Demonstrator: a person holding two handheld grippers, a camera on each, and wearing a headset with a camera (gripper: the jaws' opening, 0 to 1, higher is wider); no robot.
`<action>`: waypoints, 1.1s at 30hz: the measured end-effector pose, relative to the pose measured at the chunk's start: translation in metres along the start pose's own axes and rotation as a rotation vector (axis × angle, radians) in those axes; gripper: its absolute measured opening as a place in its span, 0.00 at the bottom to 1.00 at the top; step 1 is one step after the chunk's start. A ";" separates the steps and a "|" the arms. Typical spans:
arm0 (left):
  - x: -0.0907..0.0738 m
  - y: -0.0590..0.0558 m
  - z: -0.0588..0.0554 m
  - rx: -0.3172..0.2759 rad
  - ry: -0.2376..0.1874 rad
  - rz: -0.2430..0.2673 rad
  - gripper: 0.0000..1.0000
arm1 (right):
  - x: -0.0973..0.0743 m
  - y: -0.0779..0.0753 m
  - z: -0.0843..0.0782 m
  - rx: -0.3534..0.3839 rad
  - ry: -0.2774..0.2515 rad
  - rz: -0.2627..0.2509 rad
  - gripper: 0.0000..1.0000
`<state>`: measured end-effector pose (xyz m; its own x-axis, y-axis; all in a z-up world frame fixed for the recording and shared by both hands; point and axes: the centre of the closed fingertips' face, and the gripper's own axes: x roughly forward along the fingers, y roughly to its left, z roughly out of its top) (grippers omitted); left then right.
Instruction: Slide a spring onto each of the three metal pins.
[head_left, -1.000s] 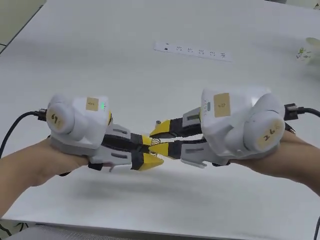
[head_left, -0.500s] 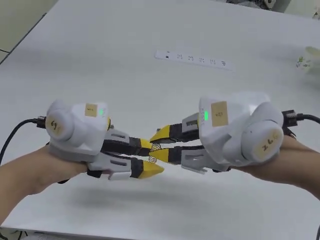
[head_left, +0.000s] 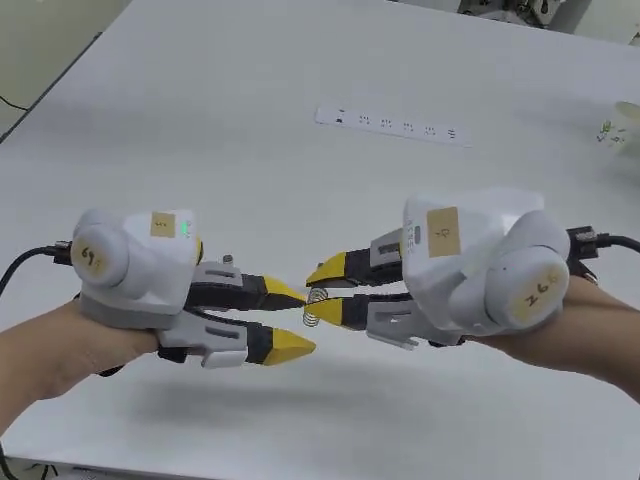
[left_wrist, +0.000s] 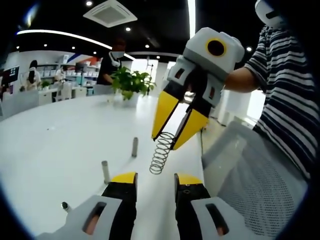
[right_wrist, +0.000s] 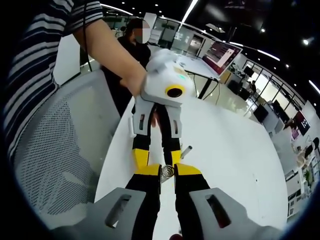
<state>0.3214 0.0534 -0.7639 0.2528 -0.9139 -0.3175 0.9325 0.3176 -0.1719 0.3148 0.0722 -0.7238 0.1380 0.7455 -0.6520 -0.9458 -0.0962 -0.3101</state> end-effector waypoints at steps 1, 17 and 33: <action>-0.001 0.000 0.000 -0.004 -0.002 0.002 0.23 | 0.000 0.000 0.000 0.000 -0.001 0.000 0.07; -0.017 0.004 -0.011 -0.044 0.007 0.048 0.36 | 0.000 -0.005 -0.005 -0.002 0.012 -0.025 0.07; -0.050 0.016 -0.025 -0.095 -0.018 0.153 0.57 | 0.000 -0.014 -0.011 0.001 0.023 -0.056 0.07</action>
<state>0.3174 0.1109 -0.7736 0.3953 -0.8571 -0.3303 0.8544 0.4751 -0.2103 0.3308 0.0662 -0.7267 0.1975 0.7342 -0.6496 -0.9366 -0.0542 -0.3461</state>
